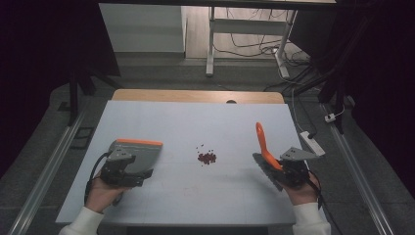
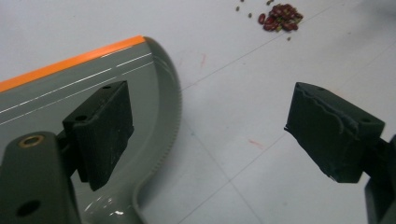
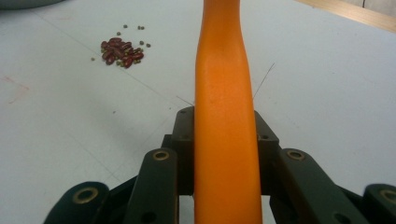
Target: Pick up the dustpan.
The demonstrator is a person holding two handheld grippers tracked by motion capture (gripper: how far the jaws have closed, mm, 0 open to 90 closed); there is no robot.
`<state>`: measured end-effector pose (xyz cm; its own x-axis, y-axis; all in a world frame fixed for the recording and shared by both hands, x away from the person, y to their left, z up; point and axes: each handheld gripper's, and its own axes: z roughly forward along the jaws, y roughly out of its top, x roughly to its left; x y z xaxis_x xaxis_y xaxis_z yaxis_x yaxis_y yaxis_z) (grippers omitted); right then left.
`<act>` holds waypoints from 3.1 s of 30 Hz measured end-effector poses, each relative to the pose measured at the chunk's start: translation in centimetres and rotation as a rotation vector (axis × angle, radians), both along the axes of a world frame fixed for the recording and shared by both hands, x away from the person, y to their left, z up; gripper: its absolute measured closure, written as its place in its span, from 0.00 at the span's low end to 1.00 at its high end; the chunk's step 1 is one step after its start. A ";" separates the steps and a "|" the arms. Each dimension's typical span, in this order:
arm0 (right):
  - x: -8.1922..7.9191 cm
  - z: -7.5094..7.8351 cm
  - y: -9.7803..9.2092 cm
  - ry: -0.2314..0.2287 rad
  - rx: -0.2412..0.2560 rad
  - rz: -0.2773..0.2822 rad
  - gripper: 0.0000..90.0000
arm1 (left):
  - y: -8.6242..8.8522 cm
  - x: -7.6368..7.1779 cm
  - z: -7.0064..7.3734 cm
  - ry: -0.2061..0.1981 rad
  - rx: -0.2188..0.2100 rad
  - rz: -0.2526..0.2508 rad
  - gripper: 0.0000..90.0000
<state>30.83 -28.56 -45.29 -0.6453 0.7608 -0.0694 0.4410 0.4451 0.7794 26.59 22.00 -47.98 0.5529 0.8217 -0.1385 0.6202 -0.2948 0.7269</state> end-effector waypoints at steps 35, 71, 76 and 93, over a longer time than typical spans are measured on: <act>0.5 -0.2 0.6 0.015 -0.012 0.020 0.78 | 1.8 0.1 2.0 0.117 0.067 0.099 0.18; 0.4 -0.6 0.7 0.019 -0.021 0.005 0.78 | 3.7 -0.3 -2.8 0.402 0.099 0.251 0.20; 0.5 -0.7 0.7 0.025 -0.021 -0.002 0.78 | 4.0 0.0 -3.7 0.424 0.098 0.257 0.21; 0.5 -0.8 0.8 0.028 -0.021 -0.006 0.78 | 4.3 0.5 -4.3 0.408 0.008 0.281 0.40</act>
